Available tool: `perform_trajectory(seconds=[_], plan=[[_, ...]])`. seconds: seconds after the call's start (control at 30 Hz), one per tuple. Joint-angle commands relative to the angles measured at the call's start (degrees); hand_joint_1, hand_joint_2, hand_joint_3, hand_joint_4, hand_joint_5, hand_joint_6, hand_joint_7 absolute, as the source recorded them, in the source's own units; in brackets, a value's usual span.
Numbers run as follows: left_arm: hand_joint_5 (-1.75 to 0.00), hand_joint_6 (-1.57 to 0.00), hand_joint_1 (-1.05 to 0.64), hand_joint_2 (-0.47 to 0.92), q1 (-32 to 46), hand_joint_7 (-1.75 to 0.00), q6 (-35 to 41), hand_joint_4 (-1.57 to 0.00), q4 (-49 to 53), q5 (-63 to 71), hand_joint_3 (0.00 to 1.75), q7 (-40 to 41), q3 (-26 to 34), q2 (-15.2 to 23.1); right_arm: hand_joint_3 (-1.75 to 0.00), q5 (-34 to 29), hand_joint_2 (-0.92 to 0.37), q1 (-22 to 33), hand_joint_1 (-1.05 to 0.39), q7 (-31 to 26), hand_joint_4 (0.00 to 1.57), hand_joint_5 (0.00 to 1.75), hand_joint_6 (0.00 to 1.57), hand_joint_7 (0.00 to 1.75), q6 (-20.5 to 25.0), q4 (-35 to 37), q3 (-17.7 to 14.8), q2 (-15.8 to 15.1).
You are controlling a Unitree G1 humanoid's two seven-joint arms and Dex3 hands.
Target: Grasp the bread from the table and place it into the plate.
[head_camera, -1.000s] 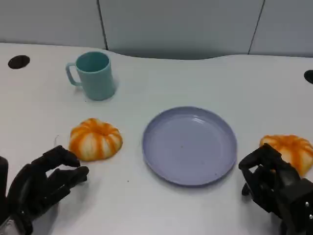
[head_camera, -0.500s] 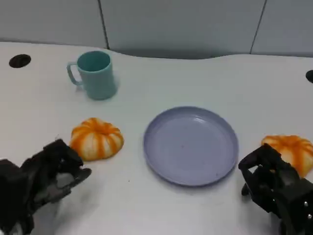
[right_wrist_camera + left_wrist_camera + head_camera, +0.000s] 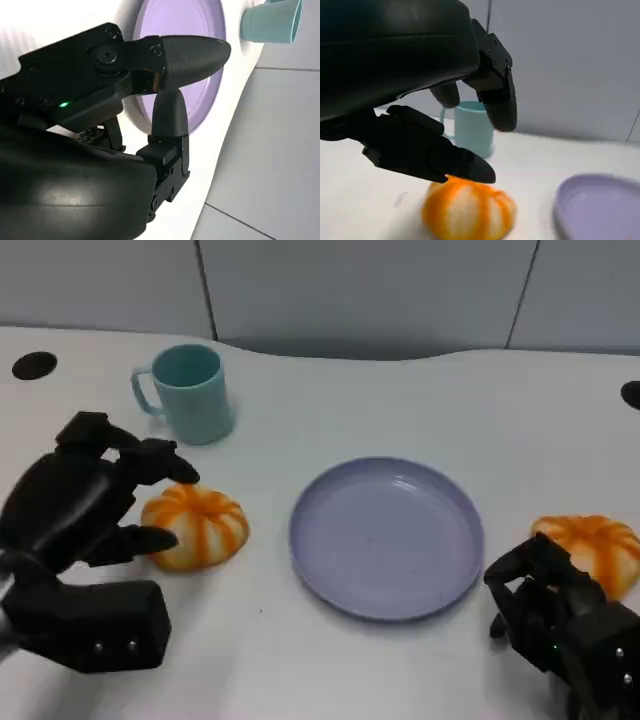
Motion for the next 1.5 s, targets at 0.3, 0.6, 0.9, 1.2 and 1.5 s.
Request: perform_trajectory(seconds=[0.3,0.6,0.9,1.2,1.5], plan=[[0.00,-0.02,-0.90,0.89,-17.30,0.00,6.35,0.00,14.43,3.84,0.01,-17.66,-12.89,3.07,-0.45,1.25,-0.92,-0.60,-0.28,0.46,0.64,1.75,0.39,1.75,-1.44,0.79,-0.43,-0.18],[0.00,0.00,-0.91,0.87,-29.97,0.00,9.48,0.00,37.90,6.58,0.00,-12.57,-22.01,-6.81,-0.43,0.72,-0.92,0.26,-0.28,0.03,0.64,1.75,0.39,1.75,-0.66,-0.67,-0.26,-0.10],[0.00,0.00,-0.81,0.81,-34.53,0.00,12.76,0.00,49.59,7.25,0.00,-8.79,-26.93,-12.31,-0.43,0.75,-0.92,0.56,-0.28,0.17,0.65,1.75,0.38,1.74,-0.36,-1.04,-0.32,-0.14],[-0.04,-0.12,-0.73,0.75,-33.19,-0.05,12.04,-0.08,52.21,9.91,0.00,-3.49,-32.77,-12.36,-0.44,0.35,-0.92,2.19,-0.26,-0.16,0.60,1.75,0.38,1.73,3.61,-5.34,-0.17,-0.06],[-0.94,-0.55,-0.40,0.79,-30.61,-0.22,6.89,-0.14,52.65,13.40,0.00,8.34,-37.67,-10.40,-0.44,0.35,-0.92,3.12,-0.28,0.02,0.62,1.75,0.37,1.74,1.42,-5.44,-0.22,-0.43]])
